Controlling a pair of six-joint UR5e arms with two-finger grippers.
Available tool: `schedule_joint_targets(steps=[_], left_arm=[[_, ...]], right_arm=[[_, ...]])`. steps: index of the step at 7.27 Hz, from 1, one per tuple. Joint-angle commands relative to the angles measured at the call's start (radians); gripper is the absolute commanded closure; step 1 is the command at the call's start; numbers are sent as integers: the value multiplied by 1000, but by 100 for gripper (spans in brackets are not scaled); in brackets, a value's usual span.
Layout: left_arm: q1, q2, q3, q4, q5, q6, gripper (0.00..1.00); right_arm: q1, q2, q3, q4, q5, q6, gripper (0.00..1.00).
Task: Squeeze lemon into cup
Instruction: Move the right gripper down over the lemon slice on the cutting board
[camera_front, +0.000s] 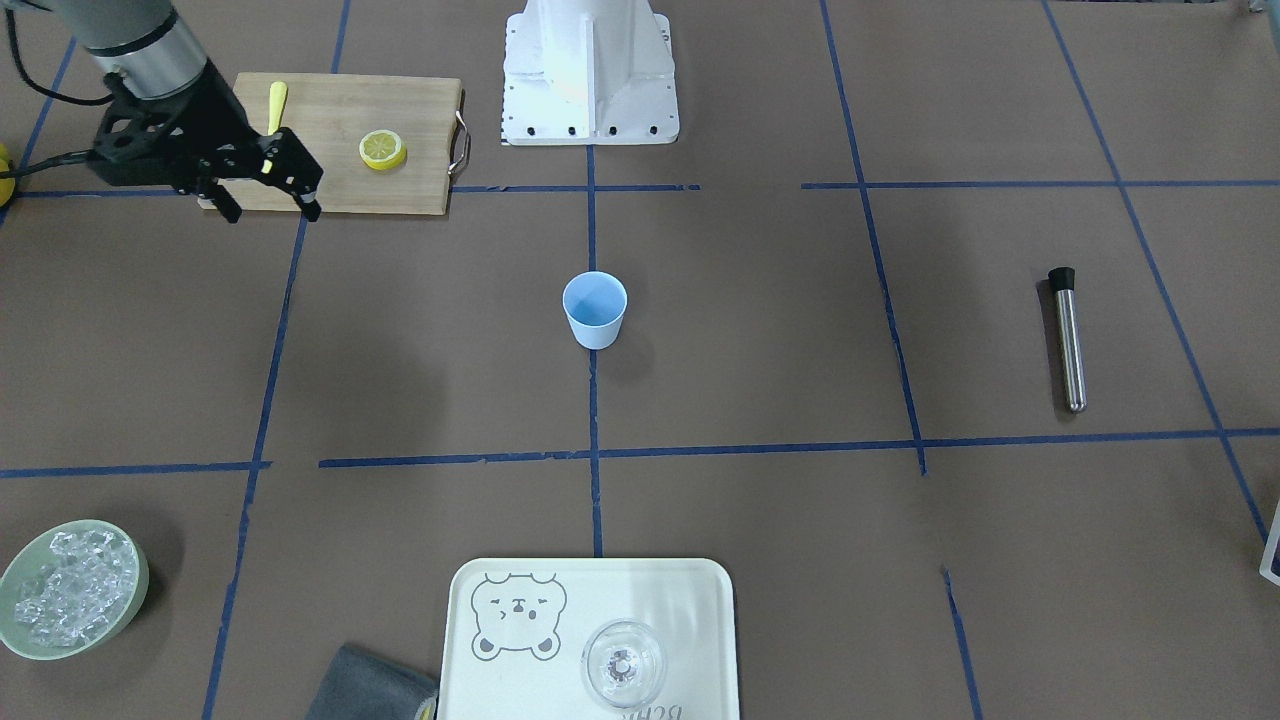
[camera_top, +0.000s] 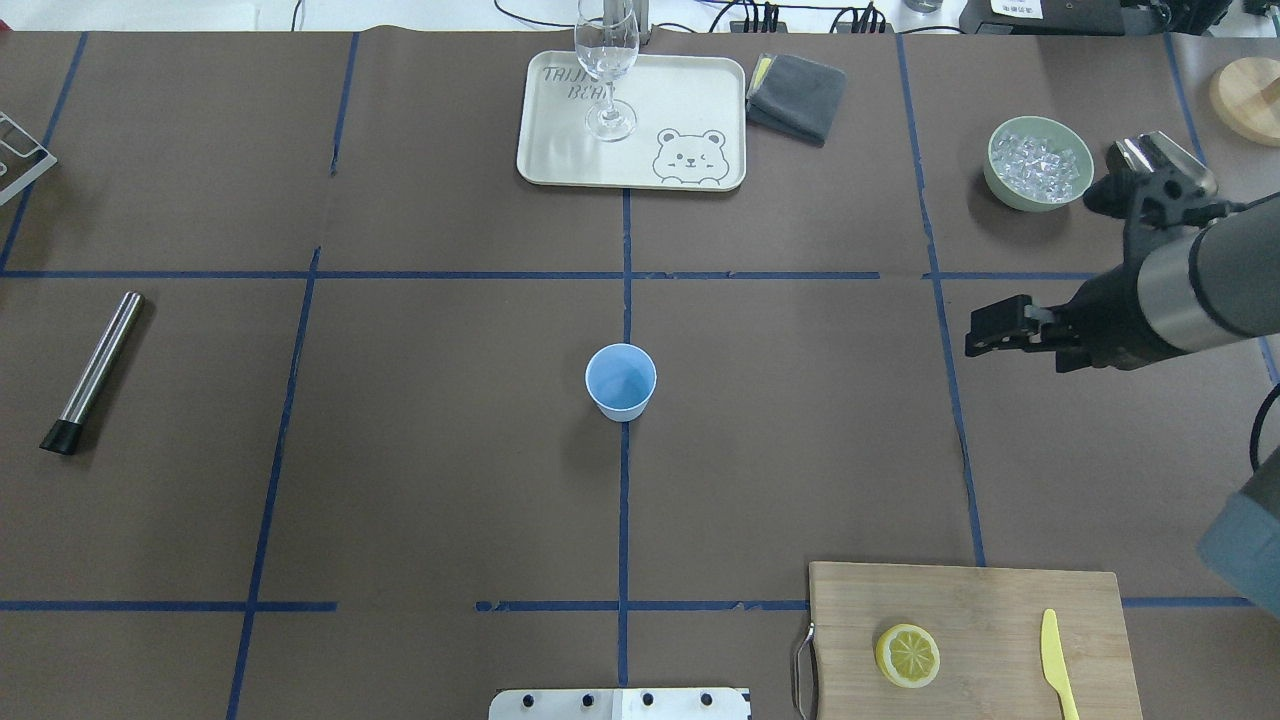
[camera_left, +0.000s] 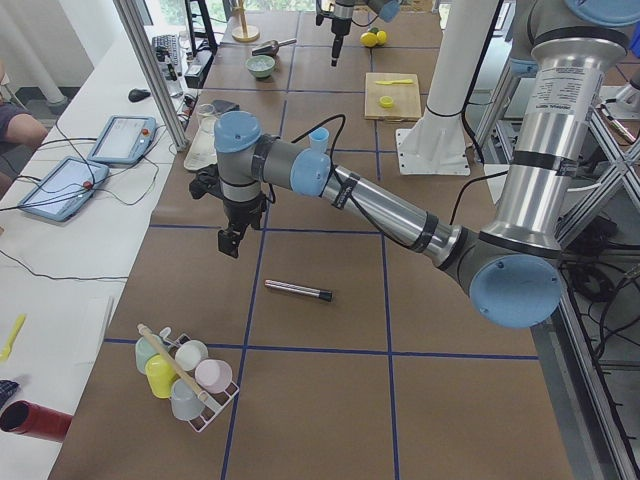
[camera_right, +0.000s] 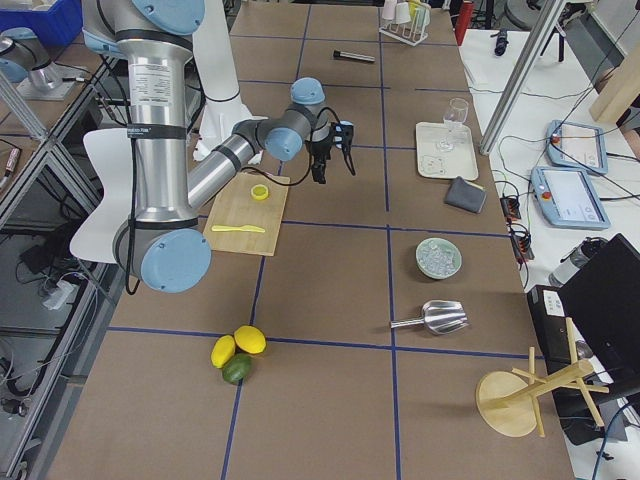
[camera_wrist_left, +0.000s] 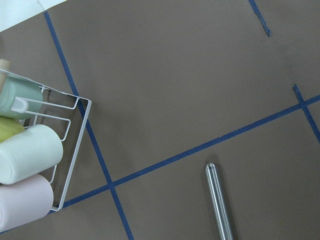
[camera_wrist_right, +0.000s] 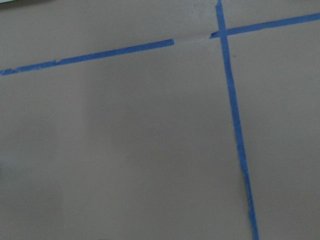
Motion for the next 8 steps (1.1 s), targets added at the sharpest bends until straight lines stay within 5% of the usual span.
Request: schedule_joint_targets(steps=[1,4,8], left_arm=[[61,-29,-2,-6,1,-95,0],[153,-25,35,-89,11,-214,0],[165,-23,115,-182,11,-212,0]], right_arm=[[-283,-4,21,-4,-263,159,0],[-441,-21,17,-5,-389,240,0],[-495,-78,4,-5,-384,240,0]])
